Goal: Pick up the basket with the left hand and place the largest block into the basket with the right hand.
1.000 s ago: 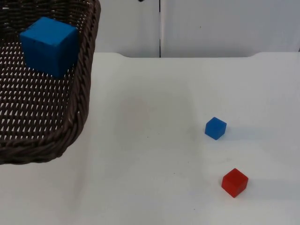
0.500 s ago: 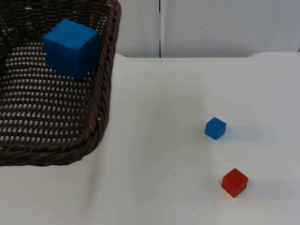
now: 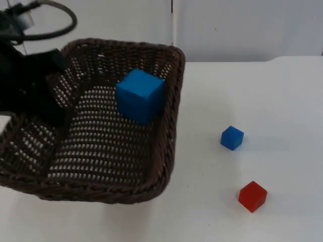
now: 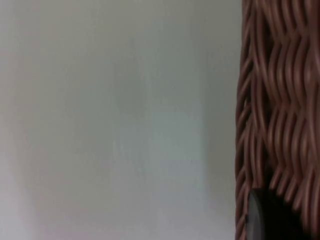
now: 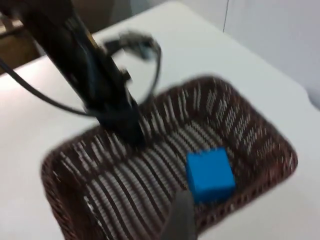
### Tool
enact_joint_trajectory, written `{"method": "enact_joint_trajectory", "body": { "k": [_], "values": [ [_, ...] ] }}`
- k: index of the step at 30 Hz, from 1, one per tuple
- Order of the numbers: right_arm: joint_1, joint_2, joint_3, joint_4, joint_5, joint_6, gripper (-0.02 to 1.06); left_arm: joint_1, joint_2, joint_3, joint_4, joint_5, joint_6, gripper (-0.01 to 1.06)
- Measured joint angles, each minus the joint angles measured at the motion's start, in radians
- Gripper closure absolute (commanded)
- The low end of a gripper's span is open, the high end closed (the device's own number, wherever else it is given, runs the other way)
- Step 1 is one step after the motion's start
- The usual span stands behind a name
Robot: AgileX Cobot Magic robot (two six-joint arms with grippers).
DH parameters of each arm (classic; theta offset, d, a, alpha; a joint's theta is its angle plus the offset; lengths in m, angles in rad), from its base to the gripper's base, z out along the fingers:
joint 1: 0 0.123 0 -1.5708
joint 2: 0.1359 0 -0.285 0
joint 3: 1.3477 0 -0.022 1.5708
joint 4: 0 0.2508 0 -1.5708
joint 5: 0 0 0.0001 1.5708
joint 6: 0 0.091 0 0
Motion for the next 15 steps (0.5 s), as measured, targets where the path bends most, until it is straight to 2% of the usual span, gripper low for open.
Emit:
{"method": "enact_joint_trajectory", "body": {
  "k": [3, 7, 8, 12, 15],
  "values": [
    [0.000, -0.030, 0.000, 0.000, 0.000, 0.001, 0.38, -0.016, 0.050, 0.000, -0.047, -0.035, 0.046, 1.05],
    [0.000, -0.073, 0.000, -0.023, 0.027, 0.015, 0.38, -0.037, 0.143, 0.000, -0.151, -0.076, 0.168, 1.05],
    [0.000, -0.073, 0.000, -0.023, 0.027, 0.015, 0.38, -0.037, 0.143, 0.000, -0.151, -0.076, 0.168, 1.05],
    [0.000, -0.095, 0.008, -0.053, 0.053, 0.044, 0.38, -0.040, 0.233, 0.000, -0.308, -0.091, 0.324, 1.05],
    [0.000, -0.102, 0.021, -0.063, 0.062, 0.047, 0.38, -0.040, 0.274, 0.000, -0.378, -0.095, 0.389, 1.05]
  ]
}}
